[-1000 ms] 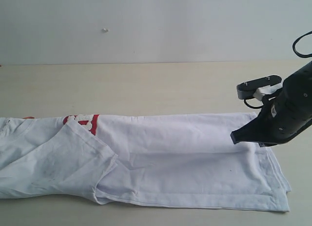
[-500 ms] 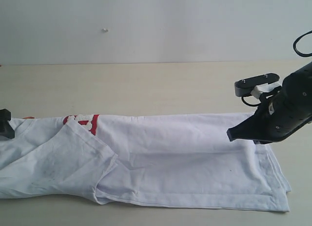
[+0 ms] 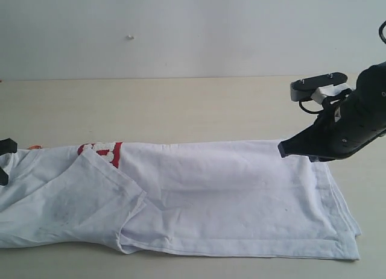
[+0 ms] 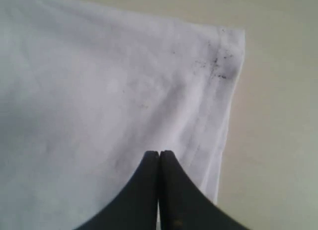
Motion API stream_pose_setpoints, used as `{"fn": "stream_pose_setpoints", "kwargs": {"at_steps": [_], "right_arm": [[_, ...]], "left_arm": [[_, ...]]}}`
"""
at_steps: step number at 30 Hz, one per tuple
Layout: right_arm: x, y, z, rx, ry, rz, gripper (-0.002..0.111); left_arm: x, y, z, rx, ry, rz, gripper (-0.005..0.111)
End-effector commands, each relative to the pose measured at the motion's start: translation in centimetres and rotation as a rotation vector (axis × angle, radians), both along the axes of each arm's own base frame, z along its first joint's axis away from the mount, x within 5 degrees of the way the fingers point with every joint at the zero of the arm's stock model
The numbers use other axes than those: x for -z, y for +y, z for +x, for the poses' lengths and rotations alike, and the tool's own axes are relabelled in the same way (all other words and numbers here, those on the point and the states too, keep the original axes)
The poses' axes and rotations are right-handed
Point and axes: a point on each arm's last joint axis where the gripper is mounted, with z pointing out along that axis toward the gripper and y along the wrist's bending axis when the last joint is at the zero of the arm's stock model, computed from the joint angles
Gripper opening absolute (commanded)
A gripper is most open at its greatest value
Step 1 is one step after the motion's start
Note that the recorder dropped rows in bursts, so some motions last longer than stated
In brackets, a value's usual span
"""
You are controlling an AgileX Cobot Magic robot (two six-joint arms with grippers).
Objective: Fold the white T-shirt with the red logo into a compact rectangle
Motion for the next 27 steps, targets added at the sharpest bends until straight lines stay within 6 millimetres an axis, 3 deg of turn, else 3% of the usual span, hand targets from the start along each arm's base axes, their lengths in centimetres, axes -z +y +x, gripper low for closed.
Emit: {"fn": "stream_pose_setpoints", "kwargs": {"at_steps": [1, 6, 9, 16, 20, 27], "right_arm": [[-1.0, 0.2, 0.4, -0.021, -0.037, 0.015, 0.0], [-1.9, 0.3, 1.1, -0.024, -0.068, 0.017, 0.0], [-2.5, 0.4, 1.5, -0.027, -0.072, 0.012, 0.0], [-5.1, 0.3, 2.9, -0.036, -0.07, -0.012, 0.0], [-7.2, 0.3, 3.7, -0.026, -0.074, -0.017, 0.0], [-12.3, 0.3, 4.0, -0.011, -0.175, -0.003, 0.008]], "left_arm": [[-1.1, -0.6, -0.1, 0.053, 0.03, -0.043, 0.0], [-5.8, -2.4, 0.6, 0.146, -0.03, -0.078, 0.0], [-9.1, -4.5, 0.9, 0.208, -0.094, -0.097, 0.0], [-16.5, -11.9, 0.5, 0.382, -0.302, -0.168, 0.0], [-18.3, -17.2, -0.7, 0.478, -0.34, -0.285, 0.0], [-19.1, -26.8, -4.2, 0.651, -0.433, -0.359, 0.0]]}}
